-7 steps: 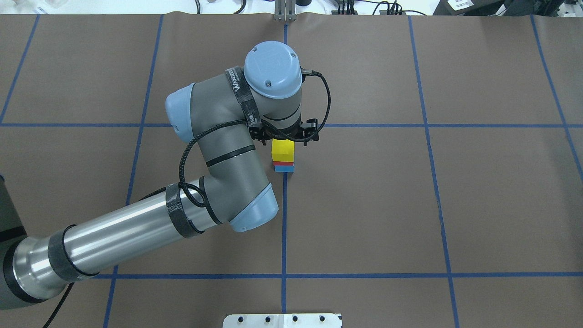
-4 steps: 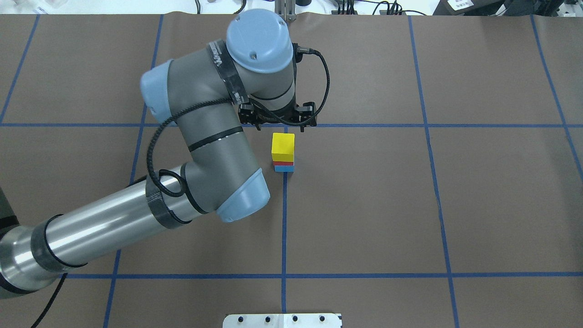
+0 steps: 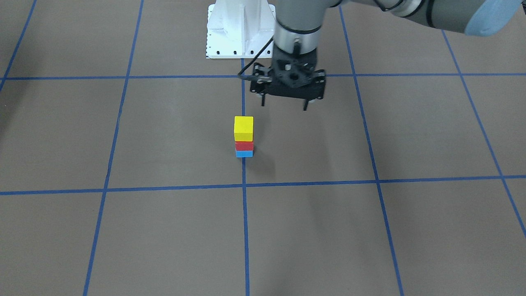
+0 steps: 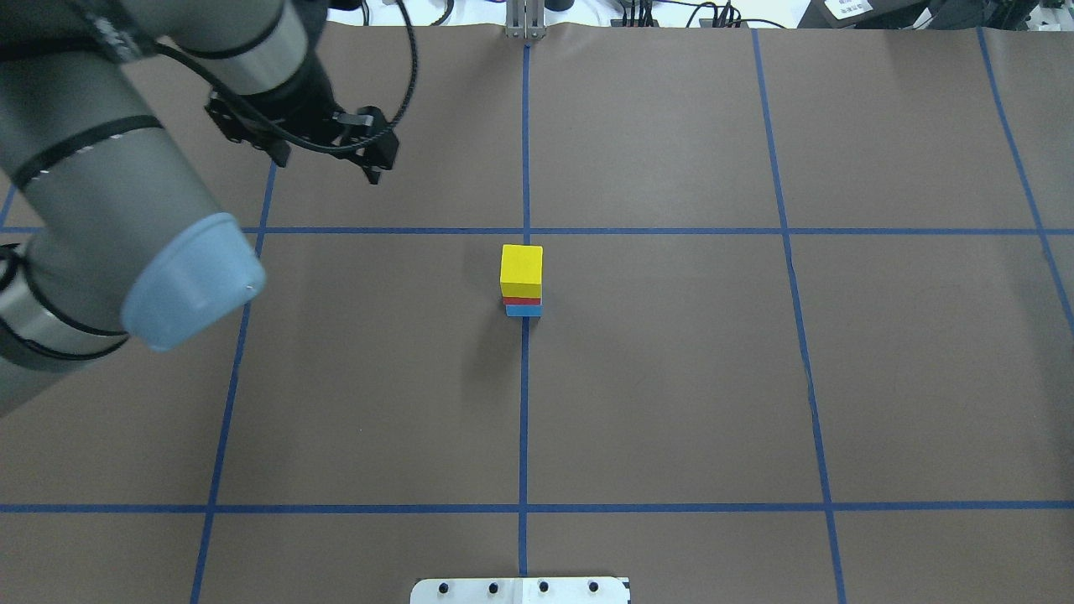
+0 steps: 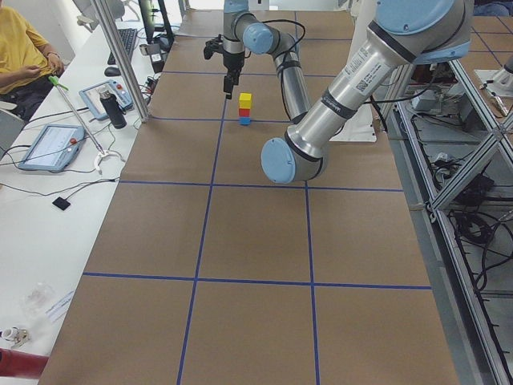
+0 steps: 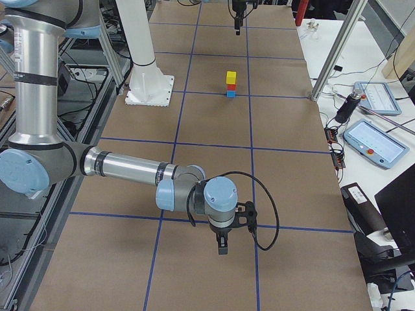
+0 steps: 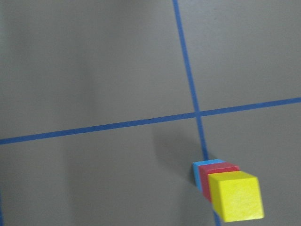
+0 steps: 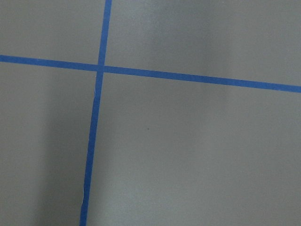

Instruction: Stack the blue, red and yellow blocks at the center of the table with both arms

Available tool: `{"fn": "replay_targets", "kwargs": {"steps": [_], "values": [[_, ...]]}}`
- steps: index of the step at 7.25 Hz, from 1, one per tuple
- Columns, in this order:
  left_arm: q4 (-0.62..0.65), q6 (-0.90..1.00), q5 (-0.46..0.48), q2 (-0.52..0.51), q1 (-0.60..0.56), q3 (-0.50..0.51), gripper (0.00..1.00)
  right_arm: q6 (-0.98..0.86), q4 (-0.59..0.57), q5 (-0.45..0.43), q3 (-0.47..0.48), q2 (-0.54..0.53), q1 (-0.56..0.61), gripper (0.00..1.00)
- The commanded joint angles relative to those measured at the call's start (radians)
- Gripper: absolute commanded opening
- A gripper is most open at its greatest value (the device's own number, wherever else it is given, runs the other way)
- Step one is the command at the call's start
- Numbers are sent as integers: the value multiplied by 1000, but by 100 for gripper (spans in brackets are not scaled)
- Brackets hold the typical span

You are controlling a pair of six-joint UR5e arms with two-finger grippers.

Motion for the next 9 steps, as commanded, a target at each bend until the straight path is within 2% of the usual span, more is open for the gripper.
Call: {"fn": "replay_targets", "kwargs": {"steps": [1,3,4,5,7,8,9], "values": [[45,434,-56,204,-221,-60,100,-1,0,-4,-12,-2,0,100],[26,783,-162,381,-470,1,100,6,0,-4,-12,0,0,100],[19,789,-165,486,-561,23,100,5,-1,-10,-9,9,0,100],[-53,802,-167,593,-618,81,100,3,-1,-10,-4,9,0,100],[-444,839,-171,837,-700,157,100,0,-4,4,2,9,0,100],[-493,844,-174,870,-718,211,100,0,-4,4,2,9,0,100],[-497,876,-223,912,-752,212,100,0,-4,2,2,9,0,100]]}}
